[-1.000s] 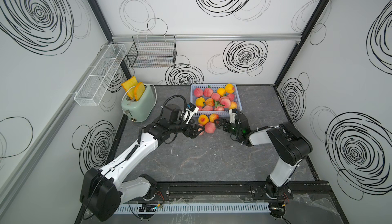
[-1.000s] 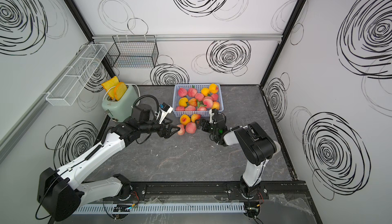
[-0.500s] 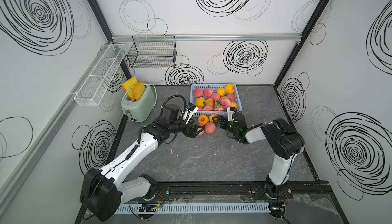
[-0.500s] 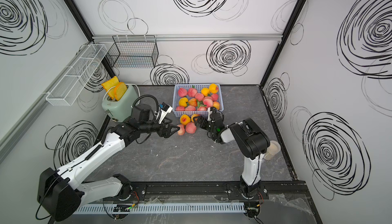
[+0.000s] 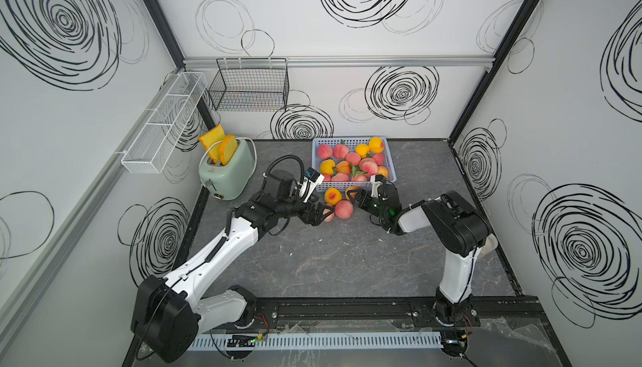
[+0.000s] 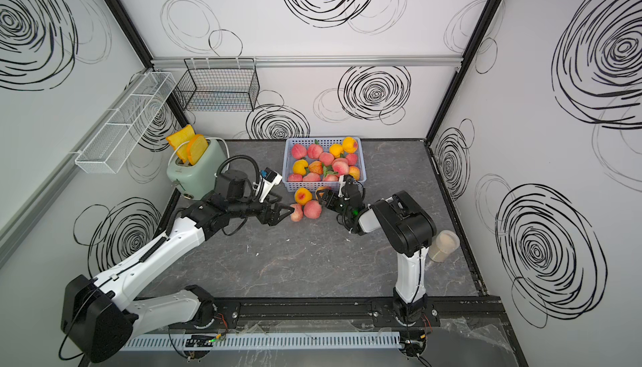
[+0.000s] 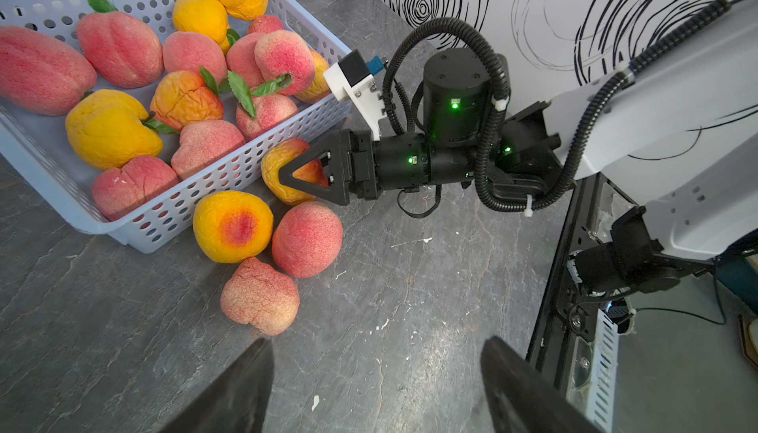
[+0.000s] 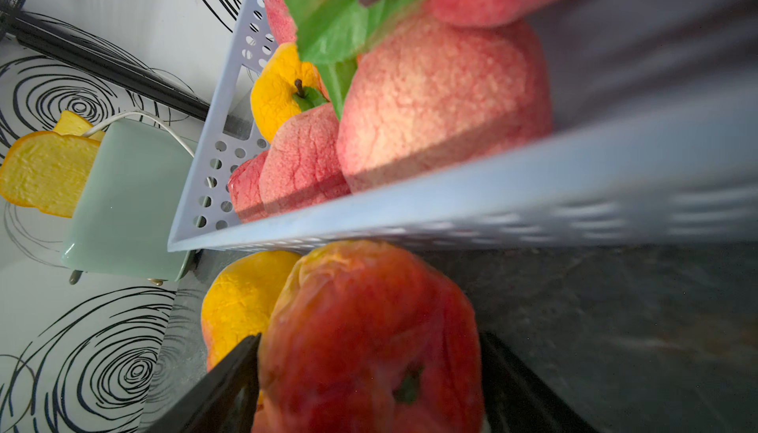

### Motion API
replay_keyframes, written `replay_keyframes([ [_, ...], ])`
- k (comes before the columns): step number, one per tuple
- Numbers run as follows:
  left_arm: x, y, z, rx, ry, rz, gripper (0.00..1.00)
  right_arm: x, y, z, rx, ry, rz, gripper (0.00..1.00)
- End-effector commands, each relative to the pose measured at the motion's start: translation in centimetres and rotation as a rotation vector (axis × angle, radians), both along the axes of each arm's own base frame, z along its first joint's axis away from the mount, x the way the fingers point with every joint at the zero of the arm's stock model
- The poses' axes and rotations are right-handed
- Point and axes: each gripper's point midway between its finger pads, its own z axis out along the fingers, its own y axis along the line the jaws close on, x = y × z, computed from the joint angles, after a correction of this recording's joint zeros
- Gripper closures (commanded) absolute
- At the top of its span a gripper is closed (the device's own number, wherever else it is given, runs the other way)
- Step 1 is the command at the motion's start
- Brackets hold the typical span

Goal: Put the peaches into the basket
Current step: Pick up the peach from the center of the board.

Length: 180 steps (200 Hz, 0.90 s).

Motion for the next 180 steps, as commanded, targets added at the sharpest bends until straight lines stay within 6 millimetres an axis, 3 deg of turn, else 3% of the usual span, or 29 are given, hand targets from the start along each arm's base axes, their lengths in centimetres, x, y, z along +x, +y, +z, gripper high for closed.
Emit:
replay_keyframes([
  [1,0.3,0.1,1.2,-0.029,-0.048,0.003,0.17,0.2,-0.2,-1.2,-0.002,0.041,-0.033,0.21],
  [73,0.4,0.2,1.1,-0.024,-0.046,0.012,0.17,-0.8,-1.1,0.7,-0.018,0.013,-0.036,0.30],
  [180,1.6,0.2,-0.3,-0.018,0.007,0.037,0.19,-5.1,-6.4,5.0,-0.132,-0.096,-0.056,0.33],
])
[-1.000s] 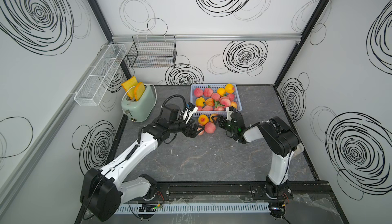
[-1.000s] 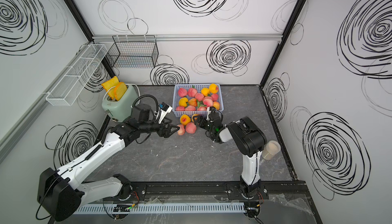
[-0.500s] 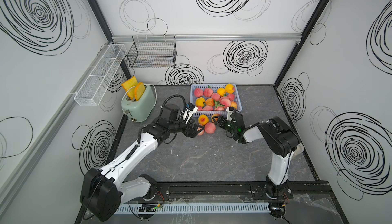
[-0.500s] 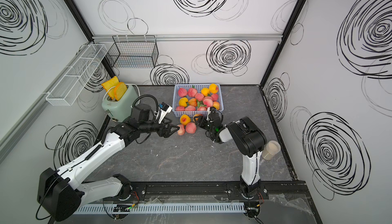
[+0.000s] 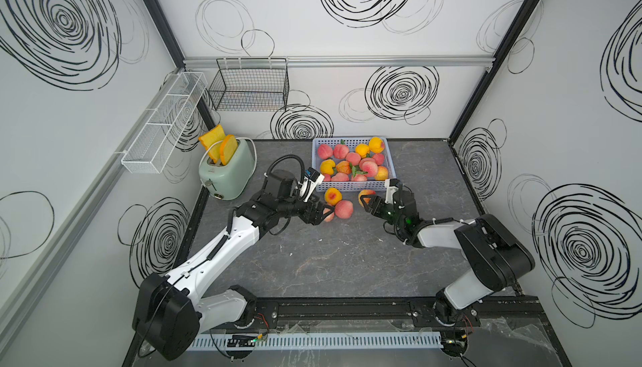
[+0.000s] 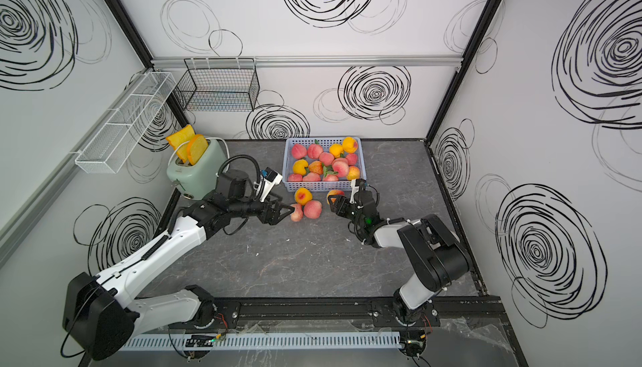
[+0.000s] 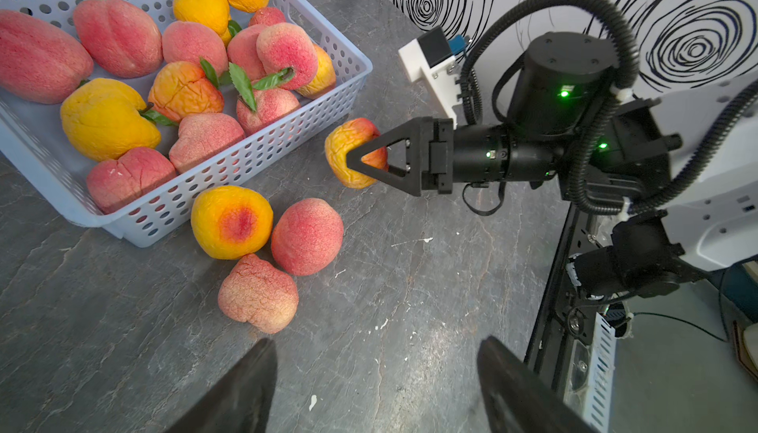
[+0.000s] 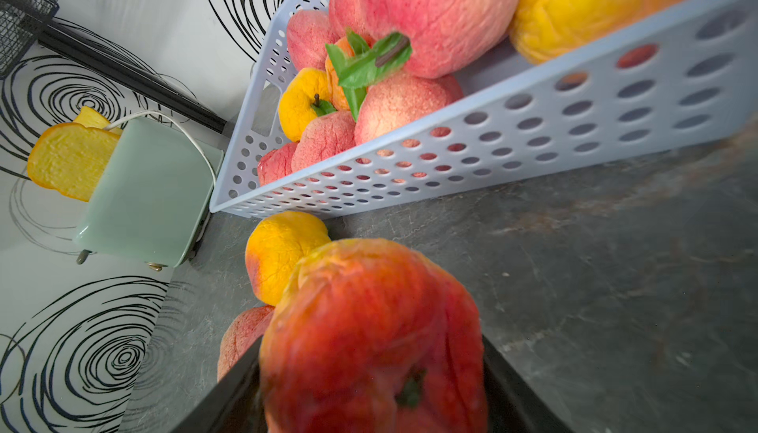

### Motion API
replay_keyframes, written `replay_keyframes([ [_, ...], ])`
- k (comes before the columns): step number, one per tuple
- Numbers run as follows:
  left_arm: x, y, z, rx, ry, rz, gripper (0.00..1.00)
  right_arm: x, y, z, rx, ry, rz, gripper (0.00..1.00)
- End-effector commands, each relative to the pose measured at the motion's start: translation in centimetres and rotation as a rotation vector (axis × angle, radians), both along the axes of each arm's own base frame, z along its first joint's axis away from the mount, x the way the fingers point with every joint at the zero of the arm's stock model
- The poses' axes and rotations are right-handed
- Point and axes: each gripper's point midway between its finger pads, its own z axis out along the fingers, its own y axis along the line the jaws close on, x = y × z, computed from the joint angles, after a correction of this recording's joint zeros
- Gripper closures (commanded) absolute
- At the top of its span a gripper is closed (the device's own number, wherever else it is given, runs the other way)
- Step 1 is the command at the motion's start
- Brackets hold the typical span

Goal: Put the peaches into the basket
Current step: Pick up the peach from the center of the board.

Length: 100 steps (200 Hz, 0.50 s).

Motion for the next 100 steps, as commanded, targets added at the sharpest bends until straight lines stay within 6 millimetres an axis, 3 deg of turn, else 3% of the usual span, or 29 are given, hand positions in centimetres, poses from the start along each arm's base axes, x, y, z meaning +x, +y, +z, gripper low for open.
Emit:
replay_keyframes([
  [1,1.2,0.3,0.1,-0.015,-0.017,0.025,0.19,-0.6,-1.5,0.8,-0.055,-0.027,-0.015,0.33],
  [45,1.9,0.8,0.3,-0.035,-0.013,0.043,0.19,0.0,-3.2,4.4,-0.120,-0.123,-0.028,0.34],
  [100,2.2,0.8,-0.1,-0.045,0.008,0.040,0.19,3.1,-5.0,8.1,-0.184,-0.231,-0.068,0.34],
])
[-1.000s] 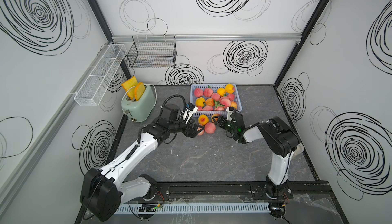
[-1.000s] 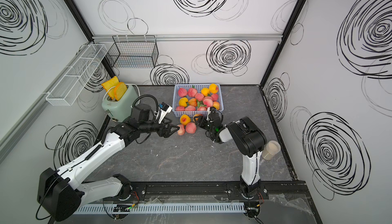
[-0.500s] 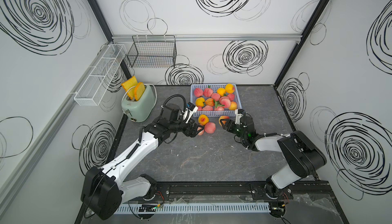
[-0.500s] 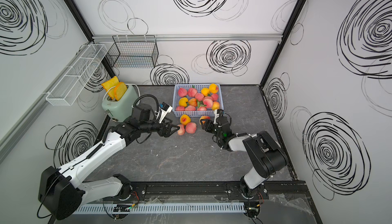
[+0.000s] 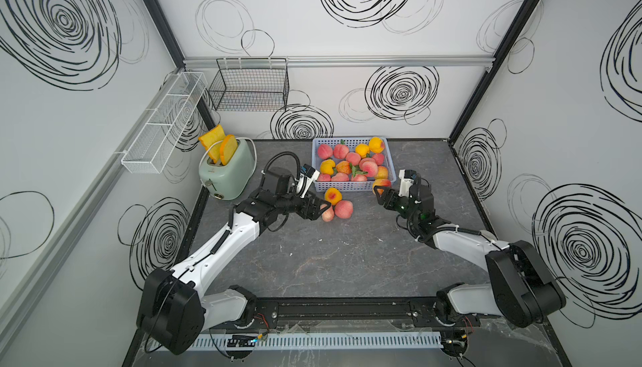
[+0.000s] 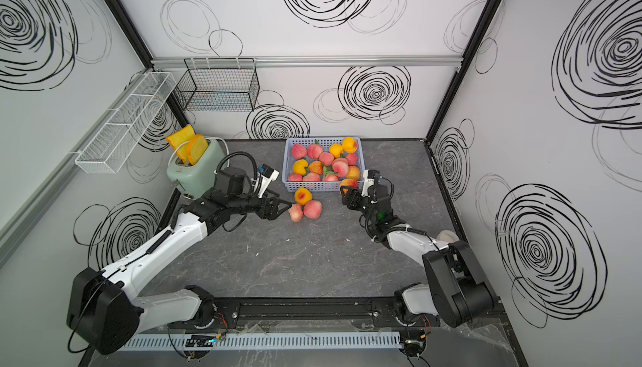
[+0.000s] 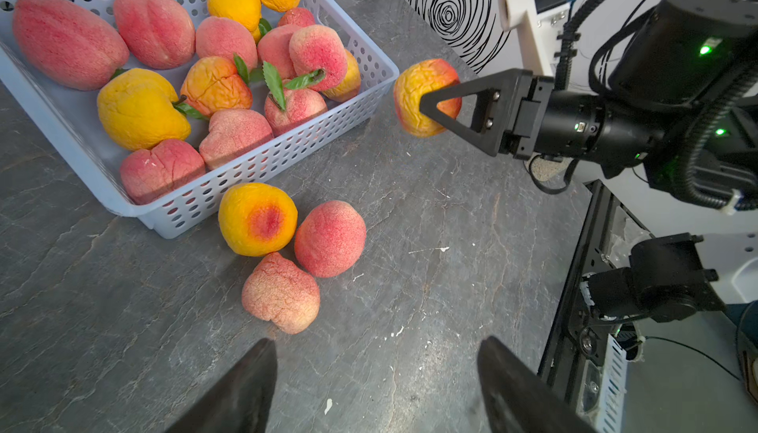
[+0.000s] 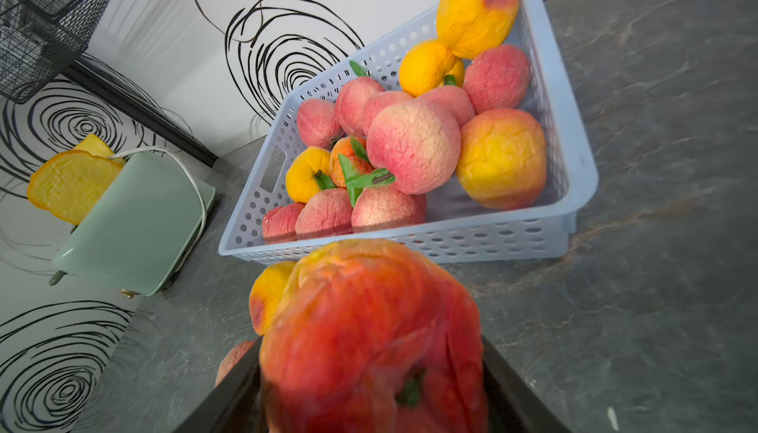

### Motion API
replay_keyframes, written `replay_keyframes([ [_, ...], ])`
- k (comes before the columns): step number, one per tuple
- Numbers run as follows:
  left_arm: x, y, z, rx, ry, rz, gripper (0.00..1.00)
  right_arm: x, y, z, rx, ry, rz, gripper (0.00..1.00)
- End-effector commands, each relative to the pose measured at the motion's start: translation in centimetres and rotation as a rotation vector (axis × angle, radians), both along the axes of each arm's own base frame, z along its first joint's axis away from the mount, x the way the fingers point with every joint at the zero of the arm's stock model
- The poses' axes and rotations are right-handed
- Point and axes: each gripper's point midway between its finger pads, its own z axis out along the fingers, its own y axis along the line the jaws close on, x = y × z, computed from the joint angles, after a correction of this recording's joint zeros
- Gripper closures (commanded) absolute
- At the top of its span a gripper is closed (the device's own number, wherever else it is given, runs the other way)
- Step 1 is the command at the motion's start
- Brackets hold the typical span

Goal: Put the peaches into the basket
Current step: Pick up the peach from the center of the board, then place the peach in the basket.

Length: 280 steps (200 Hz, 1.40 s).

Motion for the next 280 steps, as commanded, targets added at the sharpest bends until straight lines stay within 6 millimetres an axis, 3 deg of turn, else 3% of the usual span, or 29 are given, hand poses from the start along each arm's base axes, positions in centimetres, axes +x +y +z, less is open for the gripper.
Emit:
replay_keyframes([
  [1,0.6,-0.3,0.6,-0.035,-0.021,-0.011,0.19,1.8,-0.7,2.2,-0.057,-0.068,-0.012,0.34],
  [37,0.5,-0.4,0.6,-0.051,-0.013,-0.018,0.19,4.4,-0.9,3.0,-0.139,-0.100,-0.019,0.34],
  [130,0.3,-0.5,0.6,-0.061,-0.005,-0.027,0.19,12.8,-3.8,1.4,-0.285,-0.085,-0.112,0.33],
  [221,0.4,-0.4,0.5,-0.055,-0.004,-0.021,0.19,18.1,-1.9,-0.8,-0.327,-0.068,-0.055,0.33],
  [280,0.5,-0.3,0.2,-0.047,0.000,-0.017,0.19,19.9,0.0,-2.0,-0.306,-0.046,0.006,0.33],
])
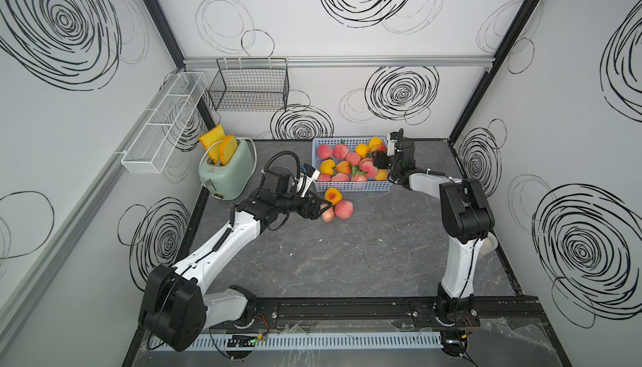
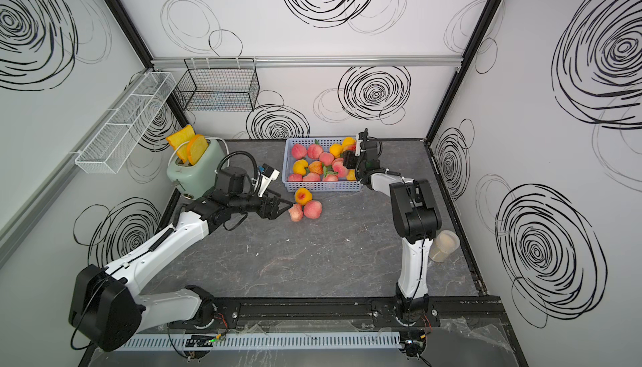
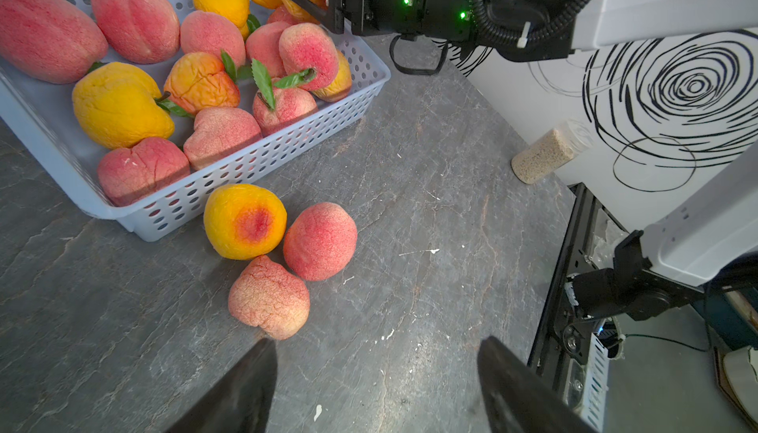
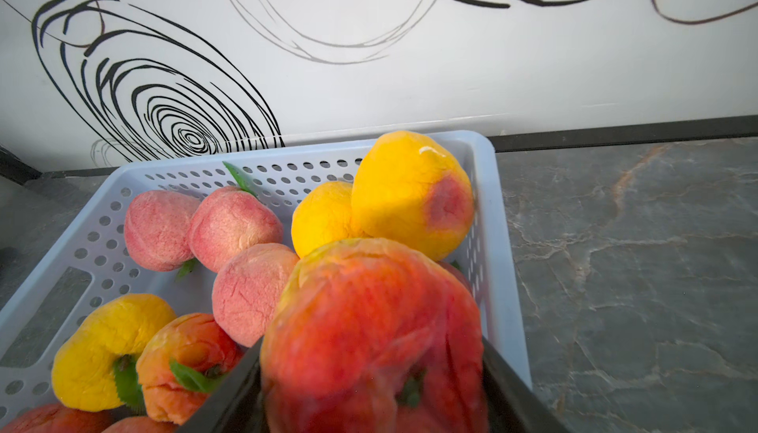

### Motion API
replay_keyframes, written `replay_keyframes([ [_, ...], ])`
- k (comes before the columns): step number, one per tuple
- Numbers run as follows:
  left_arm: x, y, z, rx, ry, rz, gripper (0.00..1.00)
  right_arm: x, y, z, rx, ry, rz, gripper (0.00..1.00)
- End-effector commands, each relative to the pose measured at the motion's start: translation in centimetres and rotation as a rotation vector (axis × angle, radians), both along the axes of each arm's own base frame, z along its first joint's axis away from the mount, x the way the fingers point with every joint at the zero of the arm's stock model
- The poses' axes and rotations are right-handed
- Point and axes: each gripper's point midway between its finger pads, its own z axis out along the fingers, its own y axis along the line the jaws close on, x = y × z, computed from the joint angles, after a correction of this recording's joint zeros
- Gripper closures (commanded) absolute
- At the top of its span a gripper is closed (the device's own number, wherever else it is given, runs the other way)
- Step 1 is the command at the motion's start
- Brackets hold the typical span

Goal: Put the peaches into the basket
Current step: Place the peach in the basket.

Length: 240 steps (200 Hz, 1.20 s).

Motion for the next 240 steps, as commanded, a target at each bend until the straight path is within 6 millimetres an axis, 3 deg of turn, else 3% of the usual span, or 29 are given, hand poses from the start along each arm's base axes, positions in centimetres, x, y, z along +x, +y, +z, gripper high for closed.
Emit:
replay_keyframes([
  [1,0.4,0.0,0.2,-0.014,-0.020,-0.003,0.19,0.5,1.2,0.3,0.003,0.004,0.044,0.33],
  [81,0.7,0.2,0.2,-0.012,-0.020,0.007,0.19,0.8,2.6,1.5,0.031,0.001,0.081,0.16],
  [175,0.8,0.5,0.5,-0.014,-0.029,0.017,0.19,-0.2,2.7,4.5,0.068,-0.032,0.096,0.14],
  [211,0.8,0.5,0.6,-0.018,-0.030,0.018,0.19,-2.1,2.1,7.5,0.069,-0.088,0.091,0.14],
  [240,0.9,0.6,0.7,-0.021,-0.033,0.025,0.19,-5.2,1.2,9.2,0.075,-0.127,0.090,0.13],
])
